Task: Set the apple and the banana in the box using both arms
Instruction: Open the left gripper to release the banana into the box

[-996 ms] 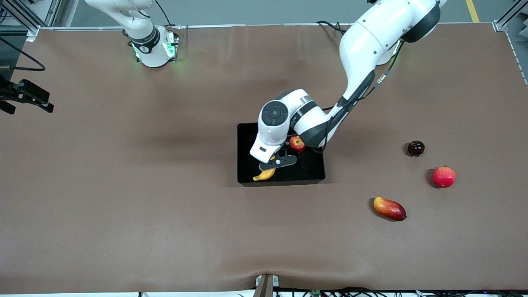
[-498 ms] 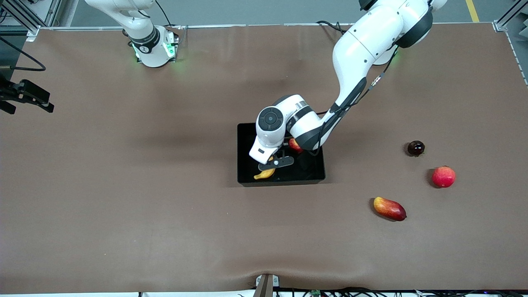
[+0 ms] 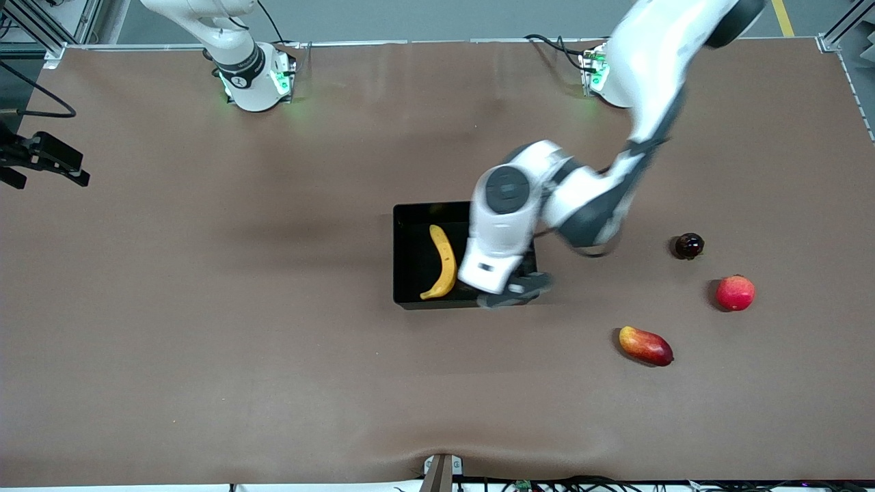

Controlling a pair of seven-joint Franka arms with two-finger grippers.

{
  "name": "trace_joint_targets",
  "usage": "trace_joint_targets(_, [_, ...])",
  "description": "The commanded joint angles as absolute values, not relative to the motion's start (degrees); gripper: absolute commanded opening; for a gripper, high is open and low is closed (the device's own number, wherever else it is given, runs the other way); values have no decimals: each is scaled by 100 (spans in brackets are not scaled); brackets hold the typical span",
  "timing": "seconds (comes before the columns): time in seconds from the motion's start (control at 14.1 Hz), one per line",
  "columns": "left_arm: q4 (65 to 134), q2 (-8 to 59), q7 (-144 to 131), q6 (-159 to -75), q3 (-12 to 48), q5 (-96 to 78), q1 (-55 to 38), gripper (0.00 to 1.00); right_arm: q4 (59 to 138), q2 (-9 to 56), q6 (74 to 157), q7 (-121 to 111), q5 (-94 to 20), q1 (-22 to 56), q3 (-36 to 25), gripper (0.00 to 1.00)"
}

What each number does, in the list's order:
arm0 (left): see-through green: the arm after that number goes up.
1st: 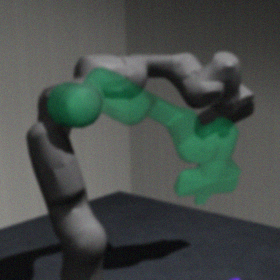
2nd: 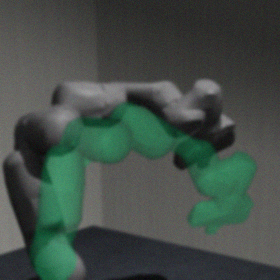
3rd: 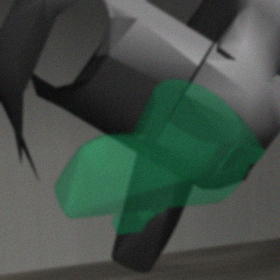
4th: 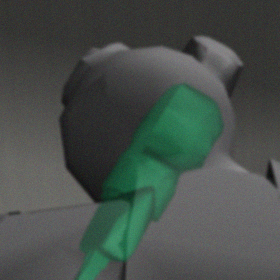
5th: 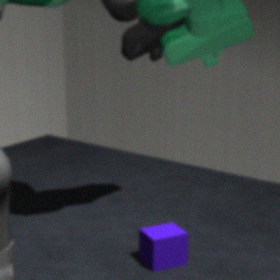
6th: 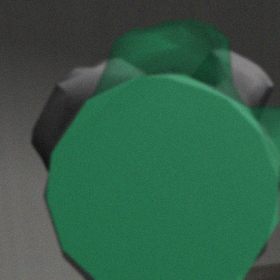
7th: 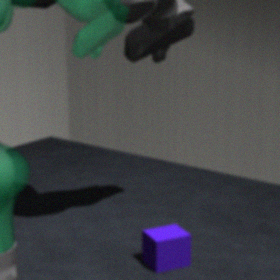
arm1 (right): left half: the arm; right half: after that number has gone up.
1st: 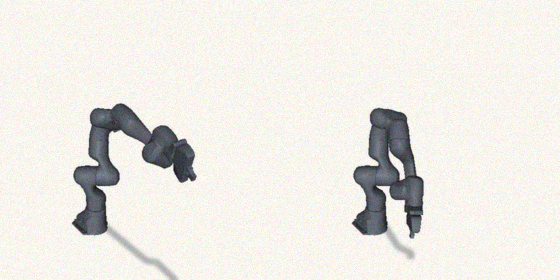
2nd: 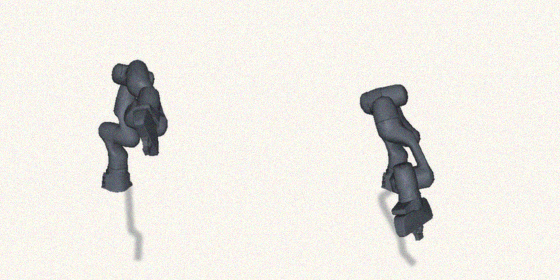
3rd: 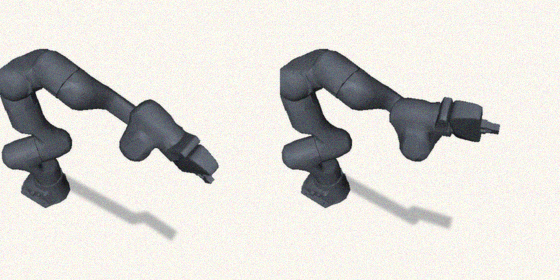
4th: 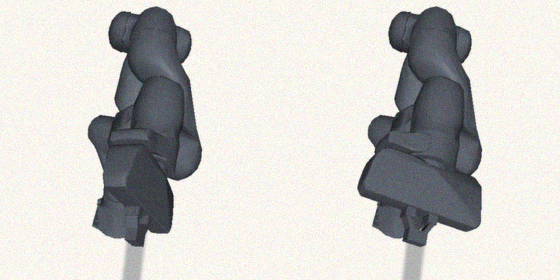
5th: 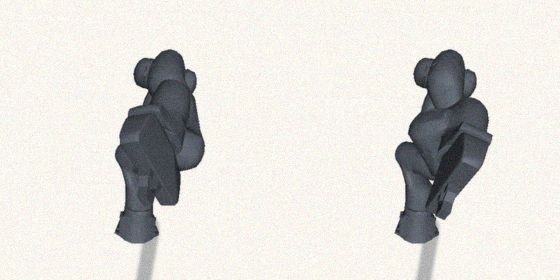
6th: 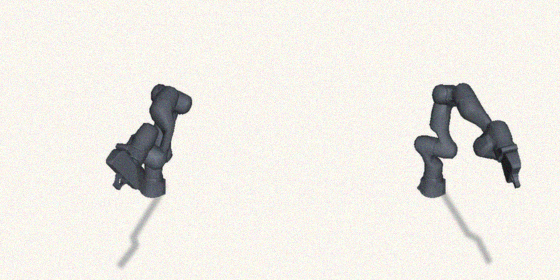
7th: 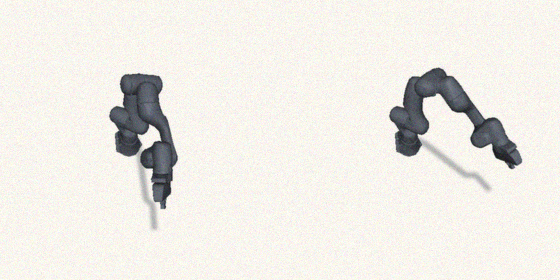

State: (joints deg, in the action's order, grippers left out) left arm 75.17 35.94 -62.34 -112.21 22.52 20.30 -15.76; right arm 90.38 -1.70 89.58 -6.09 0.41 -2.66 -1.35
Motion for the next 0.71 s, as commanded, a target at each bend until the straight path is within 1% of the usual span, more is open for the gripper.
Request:
trace_joint_targets(0.0, [7787, 2744, -5986, -10654, 2285, 1995, -1004, 100, 8974, -185, 8886, -554, 141, -352, -53, 100])
trace_joint_targets(0.07, [7796, 2481, -5881, -10513, 2294, 1986, -767, 100, 8974, -185, 8886, -536, 141, -343, -53, 100])
trace_joint_targets(0.36, [7787, 1777, -4793, -9696, 2320, 1662, -2, 100, 8974, -185, 8886, -562, 141, -352, -53, 100])
trace_joint_targets(0.5, [7804, 1417, -4161, -9484, 2294, 1346, 367, 100, 8974, -176, 8886, -563, 141, -352, -53, 100])
trace_joint_targets(0.64, [7787, 1223, -3615, -9291, 2312, 1135, 675, 100, 8974, -176, 8886, -563, 141, -360, -53, 100])
